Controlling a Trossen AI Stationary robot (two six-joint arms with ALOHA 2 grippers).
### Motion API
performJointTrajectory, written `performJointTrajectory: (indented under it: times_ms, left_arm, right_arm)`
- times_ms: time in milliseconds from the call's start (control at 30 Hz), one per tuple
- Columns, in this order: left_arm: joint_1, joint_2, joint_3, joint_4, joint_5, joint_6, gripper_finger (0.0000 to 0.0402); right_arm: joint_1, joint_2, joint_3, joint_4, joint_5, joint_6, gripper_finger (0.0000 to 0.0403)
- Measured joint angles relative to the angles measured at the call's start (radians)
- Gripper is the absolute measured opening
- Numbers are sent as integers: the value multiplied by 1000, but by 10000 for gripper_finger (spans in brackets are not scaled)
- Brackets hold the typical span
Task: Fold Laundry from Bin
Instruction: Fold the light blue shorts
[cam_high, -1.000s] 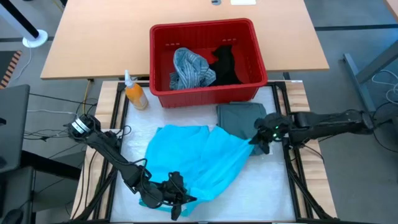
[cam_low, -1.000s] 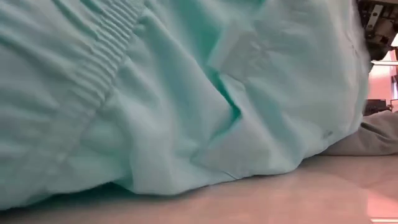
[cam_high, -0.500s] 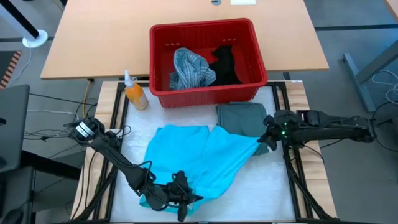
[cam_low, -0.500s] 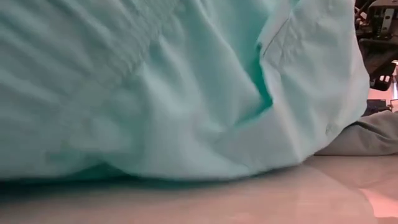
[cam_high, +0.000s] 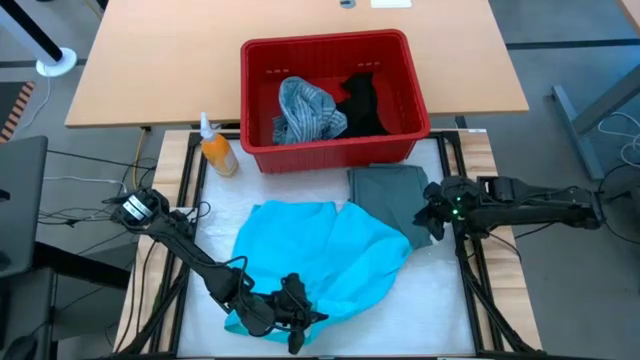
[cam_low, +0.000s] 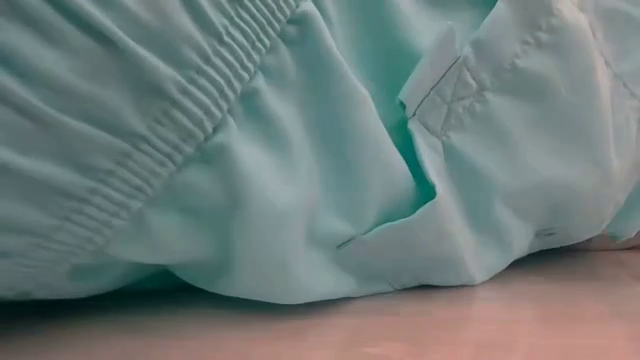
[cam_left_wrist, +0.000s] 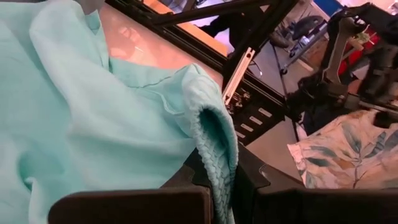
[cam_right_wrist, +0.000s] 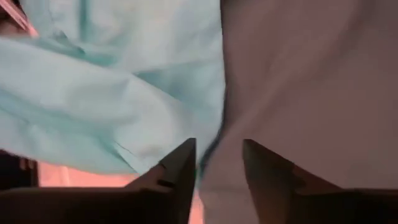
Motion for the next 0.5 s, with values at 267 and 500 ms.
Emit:
performJointTrajectory:
  times_ms: [267, 500]
  left_arm:
    - [1, 0, 0, -4, 2, 1, 3]
    - [1, 0, 0, -25, 2, -14, 3]
  right_arm:
    - [198, 29, 0, 316, -143, -240, 238]
    - [493, 237, 17, 304, -19, -444, 240]
